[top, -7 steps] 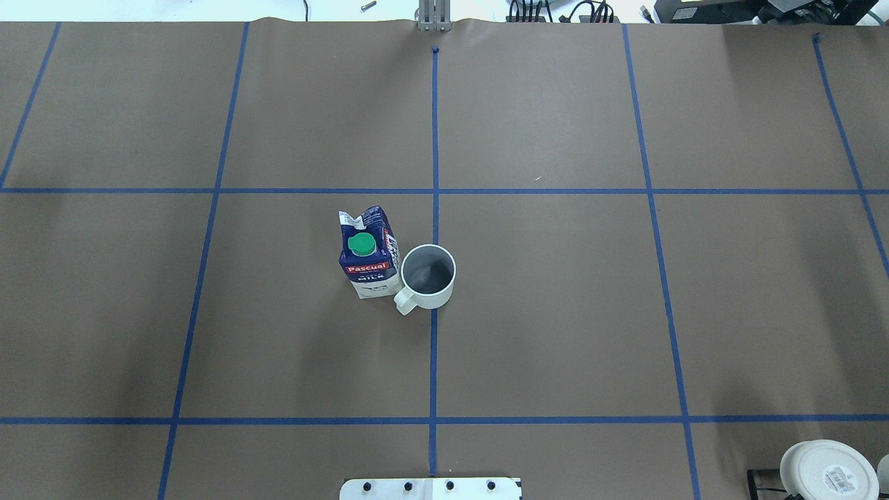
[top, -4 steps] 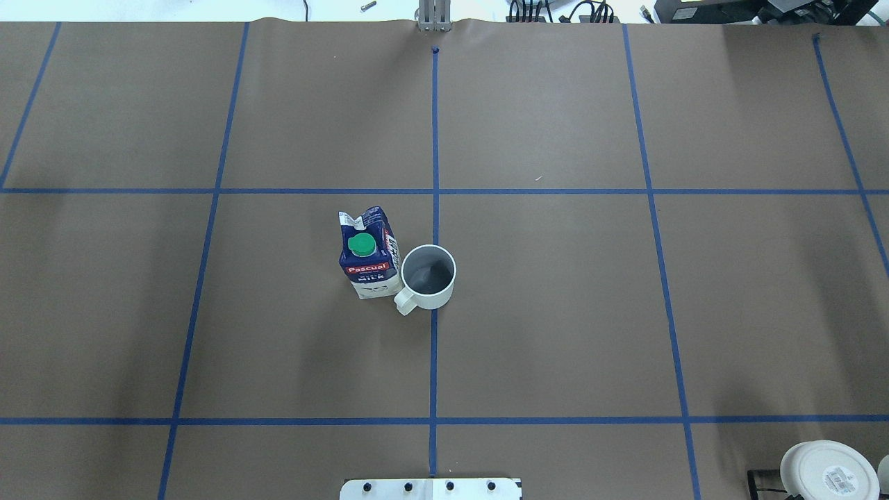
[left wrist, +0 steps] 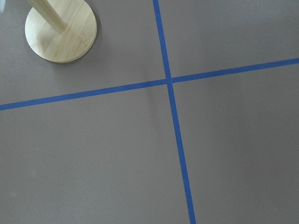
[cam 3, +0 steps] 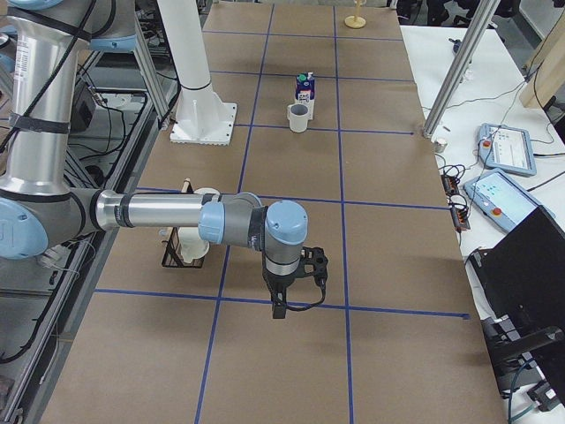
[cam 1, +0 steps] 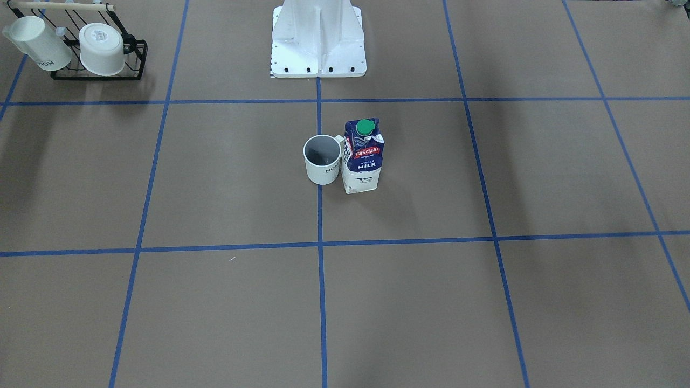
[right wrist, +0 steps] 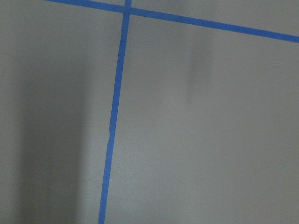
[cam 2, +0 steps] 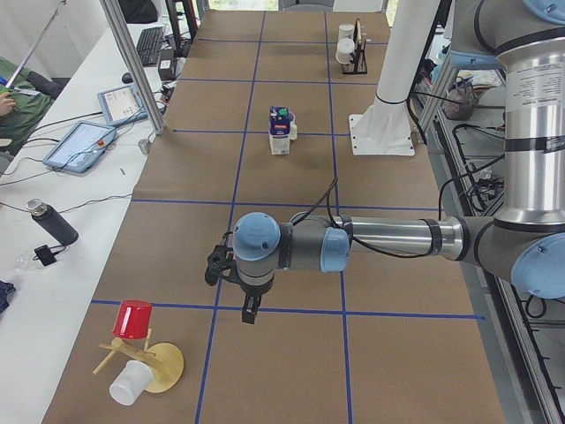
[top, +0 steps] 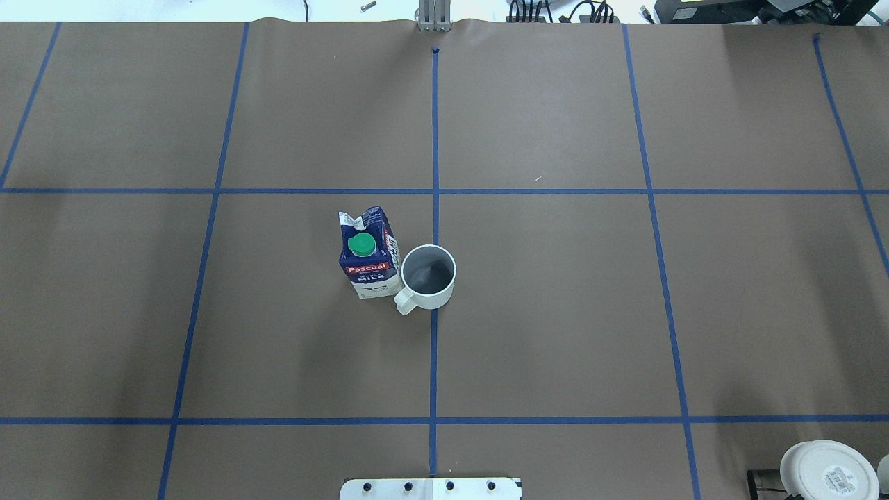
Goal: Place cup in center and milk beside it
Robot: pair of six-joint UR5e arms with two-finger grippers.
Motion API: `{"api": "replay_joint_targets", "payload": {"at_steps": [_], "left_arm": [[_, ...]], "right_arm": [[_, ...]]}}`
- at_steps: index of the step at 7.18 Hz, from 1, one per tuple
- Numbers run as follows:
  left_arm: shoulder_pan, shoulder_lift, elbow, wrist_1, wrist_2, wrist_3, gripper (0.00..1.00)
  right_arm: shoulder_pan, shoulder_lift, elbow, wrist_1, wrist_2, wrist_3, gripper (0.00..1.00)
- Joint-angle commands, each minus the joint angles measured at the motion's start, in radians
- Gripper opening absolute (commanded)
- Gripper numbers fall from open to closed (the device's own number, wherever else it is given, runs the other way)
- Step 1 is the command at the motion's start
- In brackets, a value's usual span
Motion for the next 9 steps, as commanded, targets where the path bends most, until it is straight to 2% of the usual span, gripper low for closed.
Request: {"api": "replay_joint_targets", "payload": {"at_steps": [1, 4, 5, 7, 9], "left_arm": [[-0.001, 0.000, 0.002, 0.000, 0.001, 0.001, 0.98], [-0.001, 0.000, 0.002, 0.000, 0.014, 0.001, 0.98], [-0.001, 0.000, 0.002, 0.000, 0.014, 0.001, 0.98], [0.001, 0.000, 0.008, 0.000, 0.014, 0.000, 0.98], [0.001, 0.014, 0.005, 0.000, 0.014, 0.000, 0.98]], "right_arm": [[-0.001, -0.002, -0.044, 0.074, -0.001, -0.001, 1.00], [0.001, -0.004, -0.211, 0.360, 0.002, -0.008, 1.00], [0.001, -0.004, -0.240, 0.432, 0.010, -0.010, 1.00], [0.001, -0.004, -0.242, 0.436, 0.054, 0.002, 1.00], [0.001, -0.002, -0.221, 0.442, 0.045, 0.002, 1.00]]}}
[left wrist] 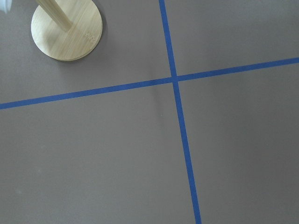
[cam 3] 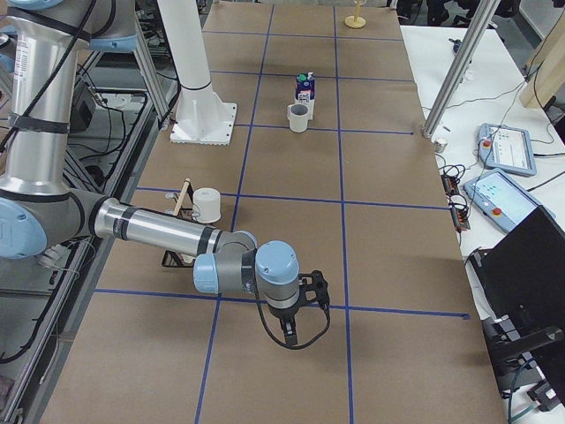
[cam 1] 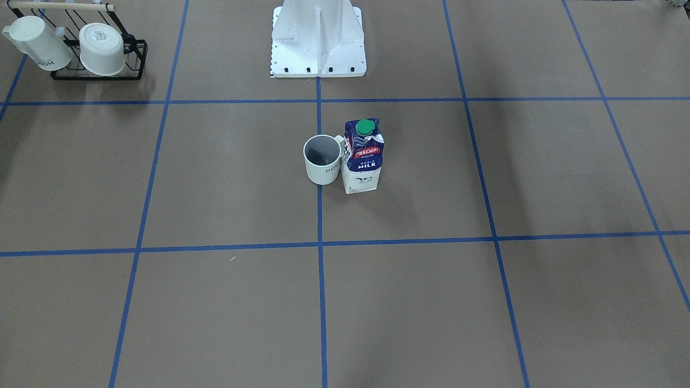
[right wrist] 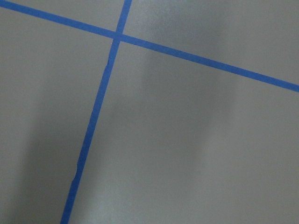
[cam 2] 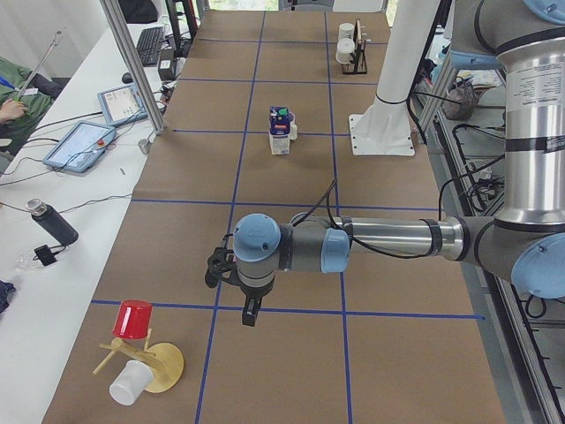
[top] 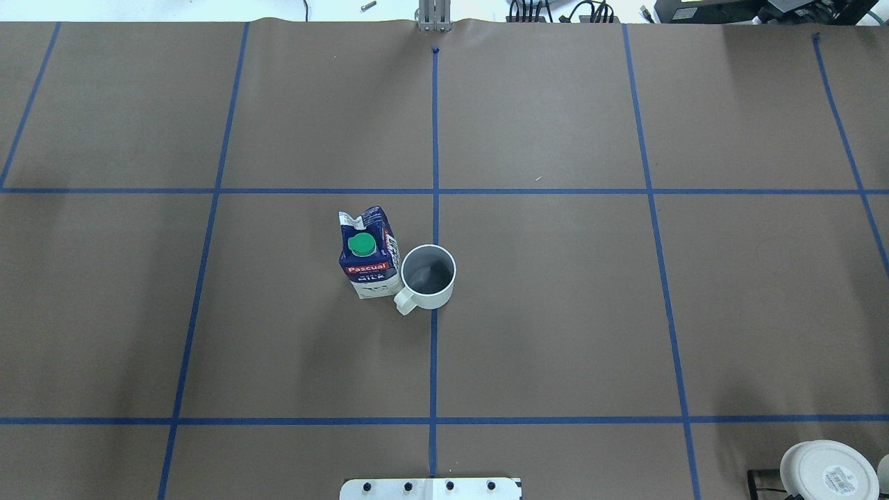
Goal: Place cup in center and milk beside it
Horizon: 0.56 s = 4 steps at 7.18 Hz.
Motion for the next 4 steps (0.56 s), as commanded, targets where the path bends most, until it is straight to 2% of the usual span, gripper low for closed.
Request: {"api": "replay_joint_targets", "payload": {"at_steps": [1, 3, 4], "left_arm": [[0.001, 0.011, -0.002, 0.000, 0.000, 0.000, 0.98], [0.001, 0.011, -0.002, 0.000, 0.000, 0.000, 0.98], [0.001, 0.011, 0.000, 0.000, 0.000, 0.000, 0.98]], "right_arm": [[0.000, 0.004, 0.031, 0.000, -0.003, 0.001, 1.00], [-0.001, 0.006, 0.069, -0.015, -0.007, 0.002, 1.00], [-0.002, 0.017, 0.106, -0.077, -0.010, 0.002, 1.00]]}}
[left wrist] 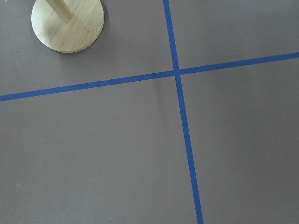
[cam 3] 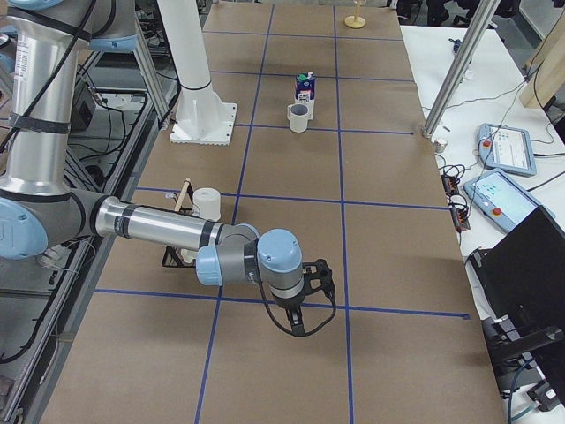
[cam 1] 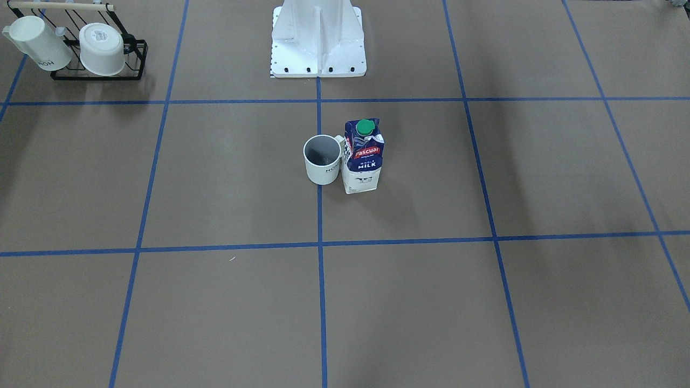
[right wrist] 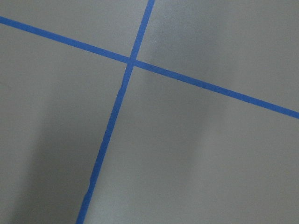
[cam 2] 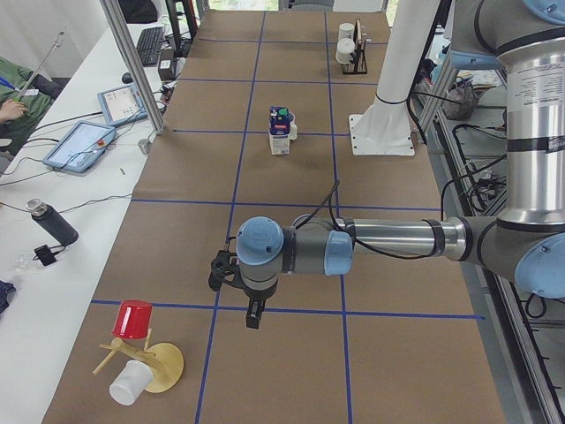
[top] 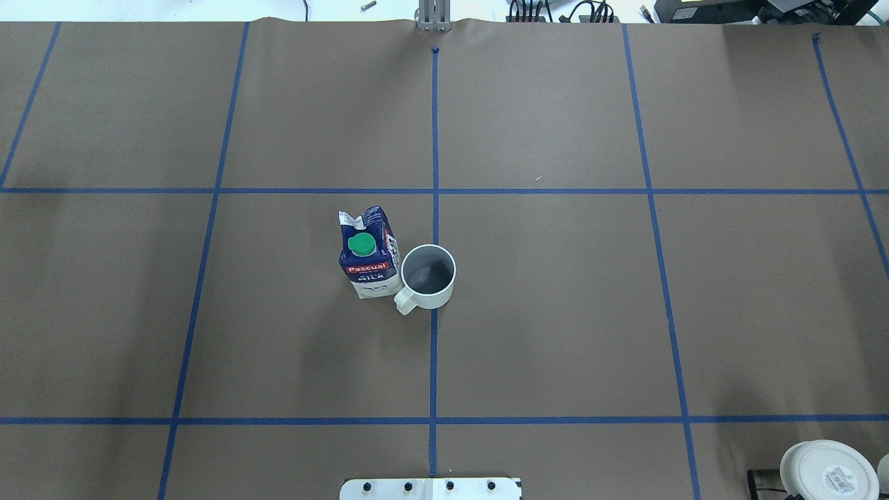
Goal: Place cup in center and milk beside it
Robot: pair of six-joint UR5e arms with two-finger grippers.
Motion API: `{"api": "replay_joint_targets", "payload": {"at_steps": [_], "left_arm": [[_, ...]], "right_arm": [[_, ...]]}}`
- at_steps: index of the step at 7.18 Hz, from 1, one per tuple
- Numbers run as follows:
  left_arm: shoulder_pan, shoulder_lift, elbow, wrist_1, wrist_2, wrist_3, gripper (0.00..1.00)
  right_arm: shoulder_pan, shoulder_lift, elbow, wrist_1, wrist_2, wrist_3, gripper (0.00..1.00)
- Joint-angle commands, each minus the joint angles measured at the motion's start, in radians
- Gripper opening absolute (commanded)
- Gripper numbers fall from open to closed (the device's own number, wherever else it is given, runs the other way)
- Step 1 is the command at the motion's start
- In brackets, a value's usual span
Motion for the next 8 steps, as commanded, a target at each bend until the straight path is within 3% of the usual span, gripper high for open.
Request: {"api": "replay_joint_targets", "payload": {"at_steps": [1, 4, 8], "left_arm": [[-0.001, 0.002, 0.001, 0.000, 0.000, 0.000, 0.98], [0.000, 0.025, 0.001, 0.000, 0.000, 0.000, 0.98], [-0.001, 0.031, 0.000, 0.000, 0.021, -0.002, 0.98]], "right_arm": [[-0.001, 0.044, 0.080, -0.178, -0.010, 0.000, 1.00], [-0.001, 0.084, 0.183, -0.447, -0.001, 0.002, 1.00], [-0.001, 0.038, 0.183, -0.456, 0.010, -0.010, 1.00]]}}
